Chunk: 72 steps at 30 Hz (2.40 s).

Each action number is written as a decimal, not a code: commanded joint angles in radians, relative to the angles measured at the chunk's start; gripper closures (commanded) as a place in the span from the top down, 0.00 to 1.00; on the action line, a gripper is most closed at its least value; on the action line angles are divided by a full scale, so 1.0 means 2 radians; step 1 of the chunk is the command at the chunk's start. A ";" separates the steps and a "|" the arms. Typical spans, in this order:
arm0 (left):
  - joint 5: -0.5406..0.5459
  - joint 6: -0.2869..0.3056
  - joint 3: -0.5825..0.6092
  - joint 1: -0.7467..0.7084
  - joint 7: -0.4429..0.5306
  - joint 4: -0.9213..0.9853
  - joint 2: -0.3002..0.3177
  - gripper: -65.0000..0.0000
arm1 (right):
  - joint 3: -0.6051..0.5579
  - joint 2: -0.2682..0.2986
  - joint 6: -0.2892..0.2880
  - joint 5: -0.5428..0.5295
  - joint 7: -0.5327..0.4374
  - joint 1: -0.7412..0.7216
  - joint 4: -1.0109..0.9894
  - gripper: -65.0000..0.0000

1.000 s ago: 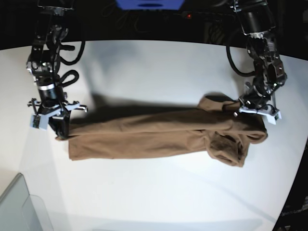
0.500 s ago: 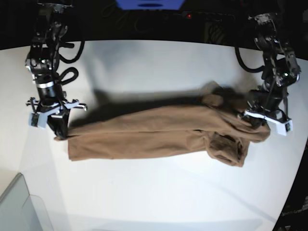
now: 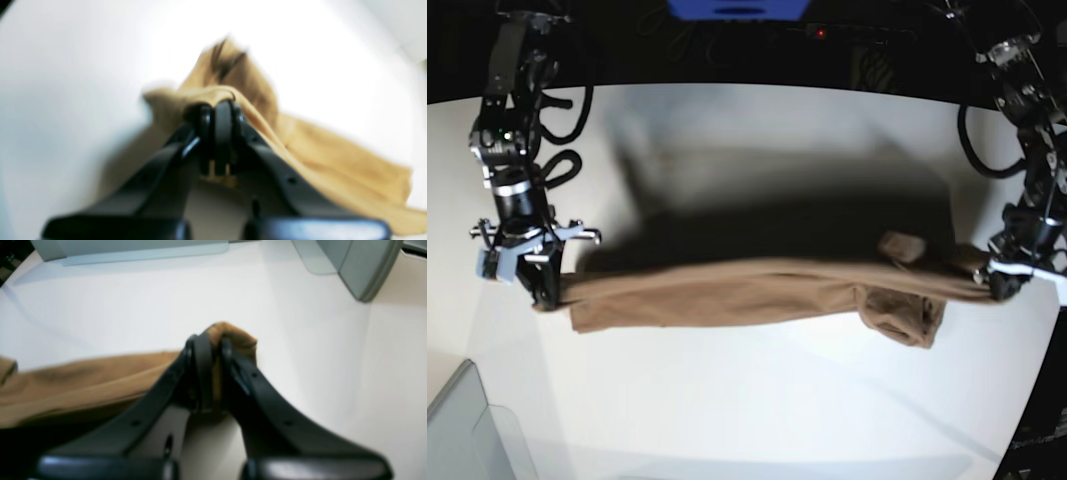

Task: Layout the t-shirt on the table in an organized manner, then fold the t-shirt properly
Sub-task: 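Lift the shirt high with both grippers and swing it flat onto table, then release the shirt and move both grippers over its body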

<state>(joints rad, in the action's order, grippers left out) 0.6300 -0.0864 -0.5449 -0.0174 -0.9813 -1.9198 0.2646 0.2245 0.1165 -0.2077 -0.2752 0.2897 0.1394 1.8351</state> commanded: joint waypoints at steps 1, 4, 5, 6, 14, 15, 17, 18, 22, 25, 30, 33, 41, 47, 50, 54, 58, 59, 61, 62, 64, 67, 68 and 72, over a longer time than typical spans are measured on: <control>0.009 -0.001 0.009 0.024 0.009 -0.009 0.010 0.00 | 0.001 0.004 -0.001 -0.005 -0.012 -0.023 0.007 0.00; 0.005 -0.001 0.043 0.079 0.008 -0.006 0.015 0.00 | 0.001 0.005 -0.004 -0.005 0.036 -0.083 0.007 0.00; 0.005 -0.001 0.051 0.098 0.008 0.003 0.015 0.00 | 0.002 0.005 -0.014 -0.004 0.051 -0.107 0.006 0.00; 0.005 -0.001 0.060 0.119 0.008 0.016 0.015 0.00 | 0.003 0.005 -0.027 -0.004 0.065 -0.132 0.001 0.00; 0.007 0.000 0.144 0.338 0.015 0.224 0.015 0.00 | 0.001 0.017 -0.048 0.016 0.076 -0.314 -0.119 0.00; 0.007 0.000 0.151 0.369 0.015 0.248 0.015 0.00 | 0.001 0.019 -0.048 0.016 0.070 -0.336 -0.138 0.00; 0.007 0.000 0.165 0.435 0.020 0.294 0.011 0.00 | 0.002 0.030 -0.048 0.016 0.057 -0.382 -0.176 0.00; 0.007 0.000 0.175 0.461 0.028 0.310 0.010 0.00 | 0.003 0.033 -0.048 0.016 0.050 -0.402 -0.189 0.00; 0.008 0.000 0.202 0.530 0.047 0.337 0.010 0.00 | 0.005 0.056 -0.048 0.018 0.043 -0.462 -0.214 0.00; 0.012 0.000 0.200 0.543 0.043 0.336 0.010 0.00 | 0.006 0.066 -0.048 0.018 0.043 -0.465 -0.211 0.00; 0.012 0.000 0.198 0.494 0.008 0.283 0.015 0.00 | 0.029 0.059 -0.048 0.014 0.043 -0.368 -0.162 0.00; 0.012 0.000 0.198 0.430 -0.003 0.240 0.015 0.00 | 0.043 0.040 -0.048 0.012 0.033 -0.296 -0.131 0.00; 0.013 0.000 0.113 0.177 -0.008 0.132 0.011 0.00 | 0.042 0.013 -0.048 0.013 -0.022 -0.108 -0.094 0.00; 0.039 0.000 0.066 0.021 -0.003 0.087 0.010 0.00 | 0.045 0.014 -0.048 0.013 -0.039 -0.046 -0.136 0.00; 0.039 0.000 0.067 -0.019 -0.003 0.093 0.009 0.00 | 0.044 0.016 -0.048 0.014 -0.036 -0.029 -0.155 0.00; 0.041 0.000 0.067 -0.045 -0.008 0.091 0.000 0.00 | 0.045 0.033 -0.049 0.014 -0.033 -0.006 -0.155 0.04; 0.041 0.000 0.067 -0.078 -0.008 0.048 -0.001 0.00 | 0.045 0.035 -0.049 0.014 -0.033 0.017 -0.136 0.25; 0.041 0.000 0.067 -0.087 -0.008 0.032 -0.001 0.00 | 0.046 0.040 -0.049 0.014 -0.034 0.023 -0.130 0.31; 0.042 0.000 0.066 -0.110 -0.008 0.002 -0.001 0.03 | 0.062 0.042 -0.049 0.013 -0.034 0.040 -0.111 0.42; 0.047 0.000 0.064 -0.121 -0.008 -0.010 -0.001 0.06 | 0.075 0.034 -0.049 0.013 -0.034 0.045 -0.101 0.47; 0.064 0.000 0.063 -0.137 -0.007 -0.023 0.001 0.14 | 0.105 0.017 -0.049 0.013 -0.034 0.050 -0.087 0.55; 0.087 0.000 0.063 -0.157 -0.008 -0.029 0.004 0.23 | 0.151 -0.010 -0.049 0.013 -0.034 0.051 -0.067 0.62; 0.088 0.000 0.063 -0.162 -0.008 -0.029 0.009 0.23 | 0.157 -0.018 -0.049 0.013 -0.034 0.052 -0.059 0.63; 0.093 0.000 0.062 -0.167 -0.008 -0.028 0.019 0.23 | 0.154 -0.043 -0.049 0.013 -0.033 0.067 -0.026 0.63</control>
<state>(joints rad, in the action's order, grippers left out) 0.7940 -0.0830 -0.4175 -0.3569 -1.0115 -1.9575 0.2935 0.5316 0.0261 -0.2981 -0.2405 0.2485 0.2707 1.7668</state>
